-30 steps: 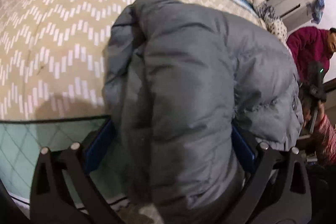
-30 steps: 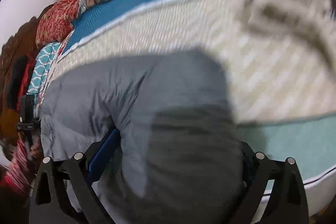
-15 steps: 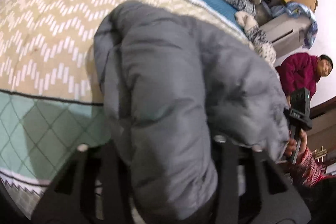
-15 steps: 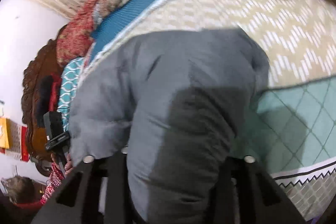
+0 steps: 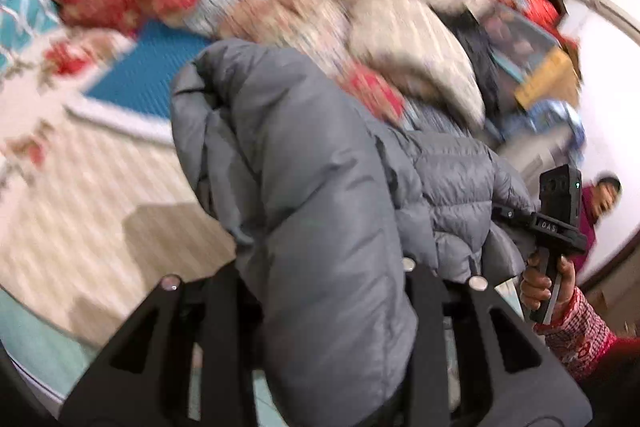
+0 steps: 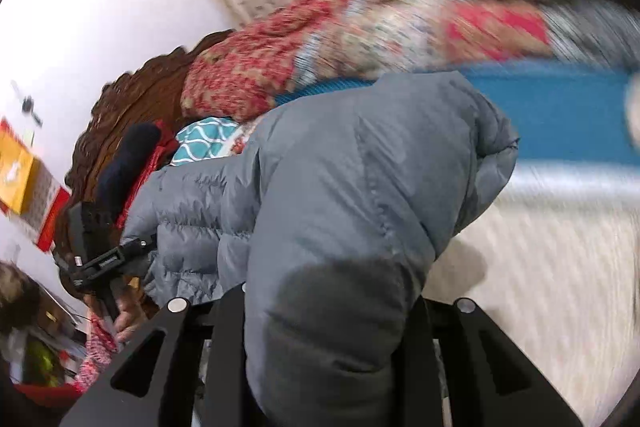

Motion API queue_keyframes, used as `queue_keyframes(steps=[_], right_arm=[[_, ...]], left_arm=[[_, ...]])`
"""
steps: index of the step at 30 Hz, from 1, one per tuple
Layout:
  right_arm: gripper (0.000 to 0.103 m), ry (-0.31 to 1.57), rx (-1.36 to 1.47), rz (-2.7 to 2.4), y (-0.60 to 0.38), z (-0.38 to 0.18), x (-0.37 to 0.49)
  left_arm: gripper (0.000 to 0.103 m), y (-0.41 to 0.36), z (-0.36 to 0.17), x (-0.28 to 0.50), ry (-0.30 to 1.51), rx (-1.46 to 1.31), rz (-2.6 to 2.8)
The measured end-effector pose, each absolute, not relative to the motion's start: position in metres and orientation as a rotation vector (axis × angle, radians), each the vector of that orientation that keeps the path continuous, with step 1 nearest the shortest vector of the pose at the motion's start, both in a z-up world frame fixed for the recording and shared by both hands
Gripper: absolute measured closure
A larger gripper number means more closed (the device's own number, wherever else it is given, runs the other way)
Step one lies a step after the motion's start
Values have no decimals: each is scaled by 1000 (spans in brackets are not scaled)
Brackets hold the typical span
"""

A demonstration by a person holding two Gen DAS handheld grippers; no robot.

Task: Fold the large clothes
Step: 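Carry the grey jacket bundle with both grippers toward the pillows and release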

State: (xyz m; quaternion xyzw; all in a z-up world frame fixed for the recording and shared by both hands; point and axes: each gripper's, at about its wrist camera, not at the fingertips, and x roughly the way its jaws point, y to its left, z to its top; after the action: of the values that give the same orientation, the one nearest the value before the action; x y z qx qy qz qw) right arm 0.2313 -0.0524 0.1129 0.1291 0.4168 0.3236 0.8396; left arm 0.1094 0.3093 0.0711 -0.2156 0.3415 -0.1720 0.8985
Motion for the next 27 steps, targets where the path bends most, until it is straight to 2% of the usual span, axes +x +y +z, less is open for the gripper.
queue_keyframes(steps=[4,5,6,7,8,11,14,17,23,27], right_arm=[[71,863,204,699,40,126,336],[64,866,184,682,55,121,354],[56,875,139,631,80,108,383],[45,881,93,548,98,92,406],[39,890,33,431,113,70,425],[39,984,-18,173,120,12,450],[37,896,192,126,76,8,438],[37,825,343,117,34,19,424],[36,902,167,292,9,-1,315],[36,1032,96,349,3,-45,224]], left_arm=[[72,382,80,149,649,-470,-148],[60,398,72,164,645,-454,-42],[52,409,63,174,658,-443,32],[42,421,44,189,703,-443,130],[42,433,14,208,790,-454,223],[42,454,-45,229,944,-494,366],[42,490,-59,200,830,-685,405],[42,501,-44,175,746,-748,423],[42,459,-6,111,637,-570,448],[42,397,-8,87,738,-444,418]])
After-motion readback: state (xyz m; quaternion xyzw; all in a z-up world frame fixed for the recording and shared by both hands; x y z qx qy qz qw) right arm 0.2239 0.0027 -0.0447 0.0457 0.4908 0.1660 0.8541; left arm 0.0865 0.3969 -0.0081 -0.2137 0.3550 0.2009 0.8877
